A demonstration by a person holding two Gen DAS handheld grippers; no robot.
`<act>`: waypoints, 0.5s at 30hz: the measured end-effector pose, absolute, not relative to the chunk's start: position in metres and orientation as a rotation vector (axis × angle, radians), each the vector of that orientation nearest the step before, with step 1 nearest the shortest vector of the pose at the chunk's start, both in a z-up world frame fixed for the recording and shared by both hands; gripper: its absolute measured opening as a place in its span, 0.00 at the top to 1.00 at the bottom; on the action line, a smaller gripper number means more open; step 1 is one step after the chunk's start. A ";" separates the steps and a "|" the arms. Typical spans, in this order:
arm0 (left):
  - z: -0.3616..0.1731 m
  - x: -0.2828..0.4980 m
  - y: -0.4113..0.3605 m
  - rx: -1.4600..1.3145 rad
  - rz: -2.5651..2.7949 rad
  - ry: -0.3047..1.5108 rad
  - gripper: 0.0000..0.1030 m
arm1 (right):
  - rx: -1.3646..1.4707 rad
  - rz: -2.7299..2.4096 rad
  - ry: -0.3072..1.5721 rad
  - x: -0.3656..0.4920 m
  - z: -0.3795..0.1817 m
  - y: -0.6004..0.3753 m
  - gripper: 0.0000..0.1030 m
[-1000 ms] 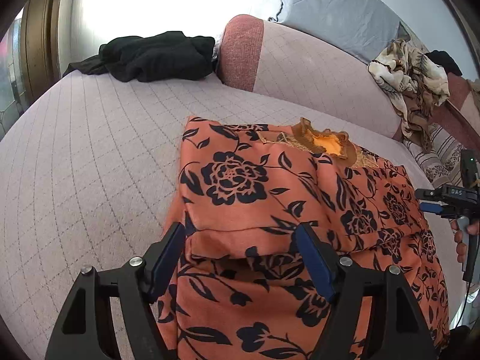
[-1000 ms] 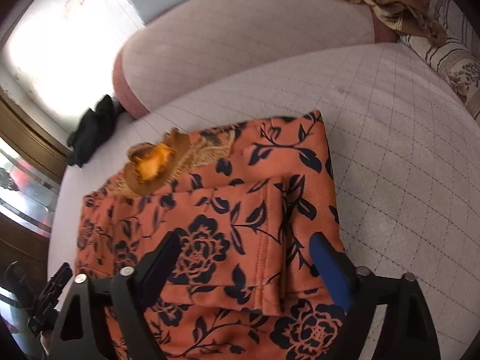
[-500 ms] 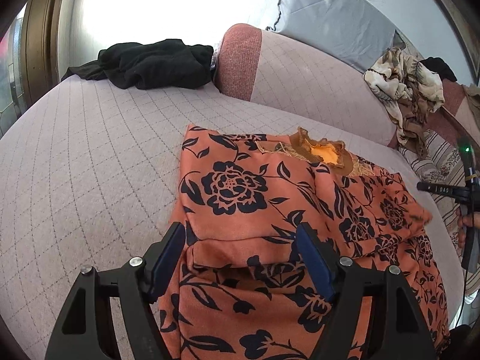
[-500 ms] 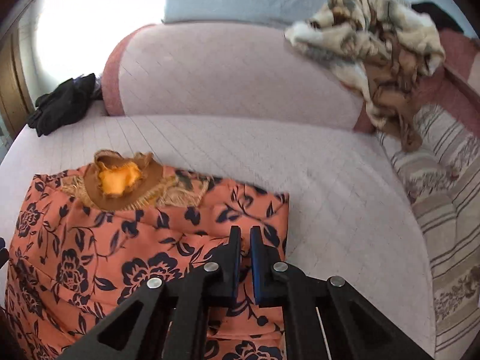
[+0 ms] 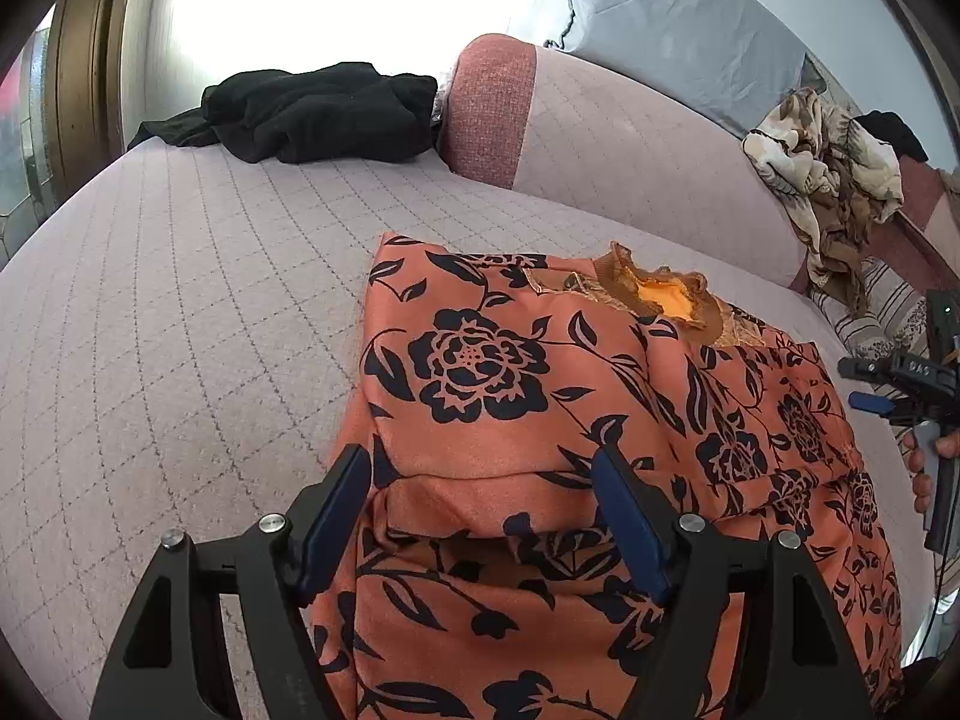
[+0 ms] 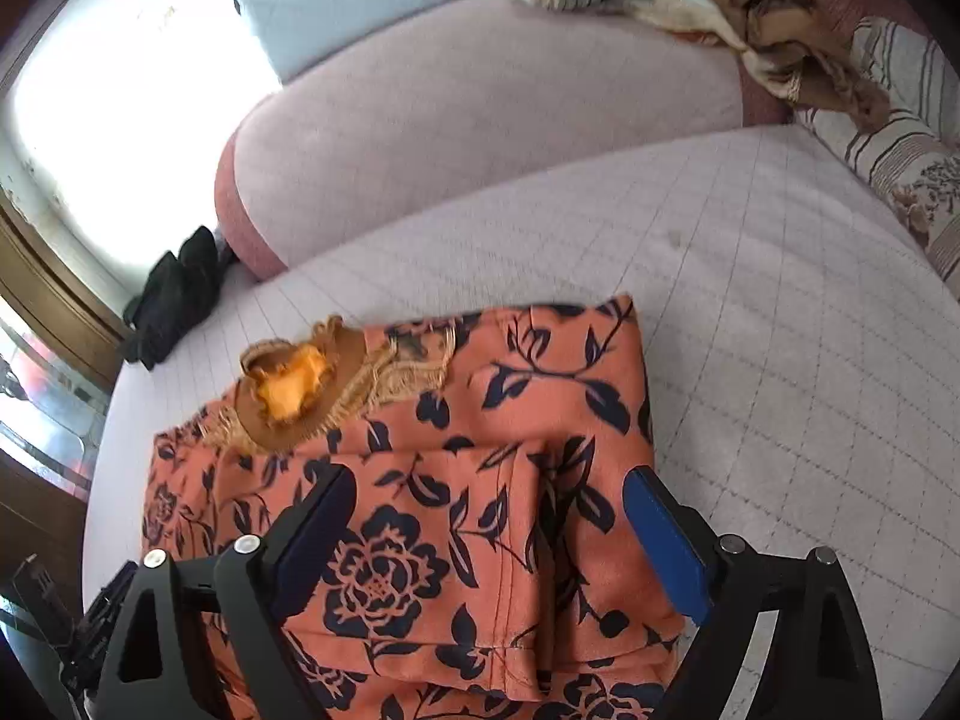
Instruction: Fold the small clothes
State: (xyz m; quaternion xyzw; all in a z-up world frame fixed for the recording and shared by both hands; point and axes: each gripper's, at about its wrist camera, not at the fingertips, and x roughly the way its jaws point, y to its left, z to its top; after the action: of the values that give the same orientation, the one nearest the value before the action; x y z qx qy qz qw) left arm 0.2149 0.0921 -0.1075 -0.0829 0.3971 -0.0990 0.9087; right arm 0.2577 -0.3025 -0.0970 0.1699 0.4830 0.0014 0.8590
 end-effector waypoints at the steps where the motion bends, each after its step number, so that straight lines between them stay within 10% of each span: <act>1: -0.106 0.214 0.092 -0.170 -0.209 0.814 0.26 | 0.344 0.014 1.037 0.261 -0.104 -0.298 0.32; 7: -0.103 0.213 0.092 -0.161 -0.215 0.804 0.26 | 0.215 -0.013 1.176 0.279 -0.132 -0.279 0.98; 15: -0.098 0.213 0.092 -0.142 -0.202 0.761 0.26 | -0.178 -0.092 0.923 0.264 -0.061 -0.240 0.98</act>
State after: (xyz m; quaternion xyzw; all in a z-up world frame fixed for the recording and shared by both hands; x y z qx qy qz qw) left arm 0.2127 0.0923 -0.0975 -0.0689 0.3705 -0.0982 0.9210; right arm 0.2644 -0.2401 -0.0613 -0.0859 0.4445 -0.0444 0.8905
